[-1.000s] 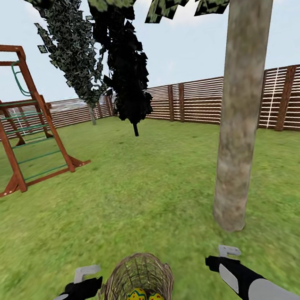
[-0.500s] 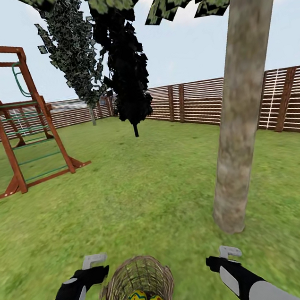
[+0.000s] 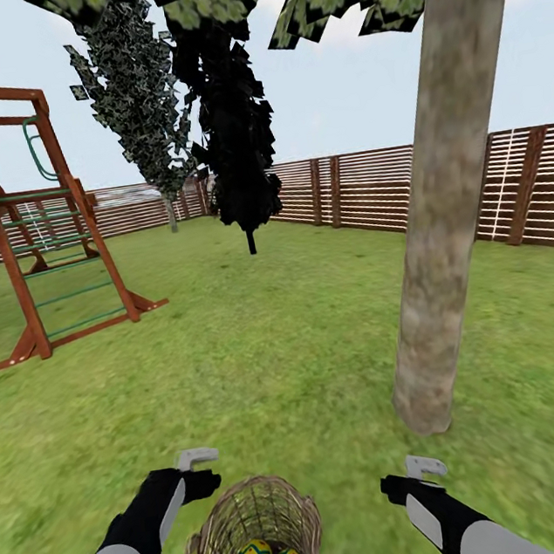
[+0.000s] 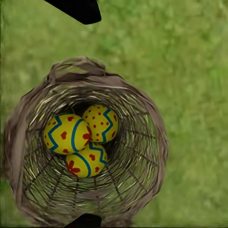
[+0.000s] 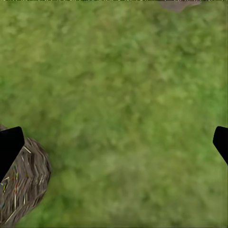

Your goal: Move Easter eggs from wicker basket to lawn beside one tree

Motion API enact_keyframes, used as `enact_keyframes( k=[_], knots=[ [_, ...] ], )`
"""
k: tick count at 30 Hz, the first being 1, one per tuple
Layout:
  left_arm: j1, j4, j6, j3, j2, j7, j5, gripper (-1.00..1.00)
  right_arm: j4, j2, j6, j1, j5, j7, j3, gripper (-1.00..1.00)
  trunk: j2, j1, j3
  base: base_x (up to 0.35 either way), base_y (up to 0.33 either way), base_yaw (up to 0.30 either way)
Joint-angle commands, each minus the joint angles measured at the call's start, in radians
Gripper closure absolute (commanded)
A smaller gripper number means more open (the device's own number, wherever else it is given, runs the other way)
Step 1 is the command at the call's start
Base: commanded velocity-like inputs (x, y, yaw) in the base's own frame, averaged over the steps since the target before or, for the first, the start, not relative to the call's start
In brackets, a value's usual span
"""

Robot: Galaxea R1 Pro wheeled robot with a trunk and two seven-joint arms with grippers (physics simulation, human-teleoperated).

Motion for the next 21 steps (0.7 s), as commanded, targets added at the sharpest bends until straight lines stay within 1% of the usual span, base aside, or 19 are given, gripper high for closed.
enact_keyframes(
  k=[1, 2, 3, 4, 6, 12, 15, 21],
  knots=[
    [-0.016, 0.033, 0.004, 0.003, -0.007, -0.004, 0.001, -1.00, -0.002, 0.001, 0.005, 0.000, -0.005, -0.003, -0.004, -1.00, 0.007, -0.004, 0.002, 0.000, 0.000, 0.000],
    [-0.039, 0.084, -0.002, 0.003, -0.024, -0.003, 0.003, -1.00, -0.002, 0.001, 0.005, 0.000, -0.005, -0.003, -0.004, -1.00, 0.014, -0.008, 0.005, 0.000, 0.000, 0.000],
    [-0.054, 0.118, -0.008, 0.004, -0.040, -0.001, 0.004, -1.00, -0.002, 0.001, 0.004, 0.000, -0.005, -0.003, -0.004, -1.00, 0.021, -0.012, 0.008, 0.000, 0.000, 0.000],
    [-0.063, 0.141, -0.014, 0.006, -0.049, 0.001, 0.004, -1.00, -0.002, 0.001, 0.005, 0.000, -0.005, -0.003, -0.004, -1.00, 0.021, -0.012, 0.008, 0.000, 0.000, 0.000],
    [-0.071, 0.160, -0.022, 0.009, -0.057, 0.002, 0.006, -1.00, -0.002, 0.001, 0.004, 0.001, -0.005, -0.003, -0.004, -1.00, 0.021, -0.012, 0.008, 0.000, 0.000, 0.000],
    [-0.076, 0.178, -0.076, 0.011, -0.065, 0.008, 0.001, -1.00, -0.009, -0.001, 0.003, 0.005, -0.006, -0.002, -0.005, -1.00, 0.021, -0.012, 0.008, 0.000, 0.000, 0.000],
    [-0.076, 0.181, -0.090, 0.011, -0.064, 0.022, 0.000, -1.00, -0.010, -0.001, 0.003, 0.007, -0.006, -0.003, -0.005, -1.00, 0.021, -0.012, 0.008, 0.000, 0.000, 0.000],
    [-0.076, 0.182, -0.090, 0.012, -0.061, 0.033, 0.000, -1.00, -0.009, 0.000, 0.003, 0.009, -0.005, -0.003, -0.005, -1.00, 0.063, -0.035, 0.027, 0.000, 0.000, 0.000]
  ],
)
